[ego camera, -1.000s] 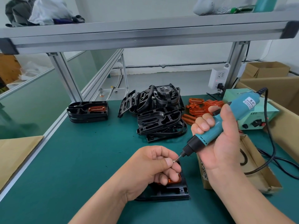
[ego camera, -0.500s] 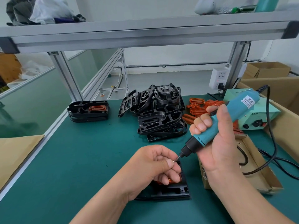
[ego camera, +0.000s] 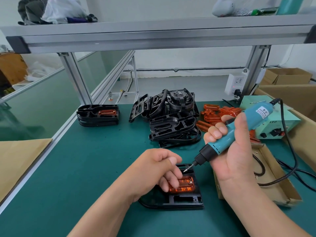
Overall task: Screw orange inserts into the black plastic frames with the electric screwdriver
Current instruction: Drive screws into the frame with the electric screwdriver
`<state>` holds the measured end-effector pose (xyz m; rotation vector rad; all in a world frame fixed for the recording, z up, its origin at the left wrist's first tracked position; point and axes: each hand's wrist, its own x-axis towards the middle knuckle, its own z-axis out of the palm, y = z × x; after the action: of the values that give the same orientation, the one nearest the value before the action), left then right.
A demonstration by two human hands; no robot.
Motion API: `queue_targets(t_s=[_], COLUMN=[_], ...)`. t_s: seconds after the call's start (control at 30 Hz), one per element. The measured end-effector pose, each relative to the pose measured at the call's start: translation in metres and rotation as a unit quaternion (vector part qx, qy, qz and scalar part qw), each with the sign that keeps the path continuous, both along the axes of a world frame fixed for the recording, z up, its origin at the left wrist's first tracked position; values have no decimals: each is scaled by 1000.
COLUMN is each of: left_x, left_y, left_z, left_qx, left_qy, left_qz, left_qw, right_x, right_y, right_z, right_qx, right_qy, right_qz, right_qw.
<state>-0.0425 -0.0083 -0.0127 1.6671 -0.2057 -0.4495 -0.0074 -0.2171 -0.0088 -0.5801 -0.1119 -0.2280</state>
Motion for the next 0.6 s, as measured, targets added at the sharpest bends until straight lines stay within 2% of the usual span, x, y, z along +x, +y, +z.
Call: queue_targets(t_s=[0.13, 0.27, 0.4, 0.6], left_x=[15, 21, 20, 19], left_y=[20, 34, 40, 41], left_z=[1, -4, -3, 1], left_qx=[116, 253, 282, 331], left_qy=[-66, -139, -130, -139], left_qz=[88, 73, 27, 24], left_qw=[987, 955, 950, 933], right_x=[2, 7, 9, 6], right_y=[-2, 8, 23, 45], right_z=[-1, 4, 10, 8], right_qx=[-13, -44, -68, -116], right_qy=[6, 16, 9, -5], right_qz=[-3, 5, 27, 52], right_qw=[1000, 999, 997, 992])
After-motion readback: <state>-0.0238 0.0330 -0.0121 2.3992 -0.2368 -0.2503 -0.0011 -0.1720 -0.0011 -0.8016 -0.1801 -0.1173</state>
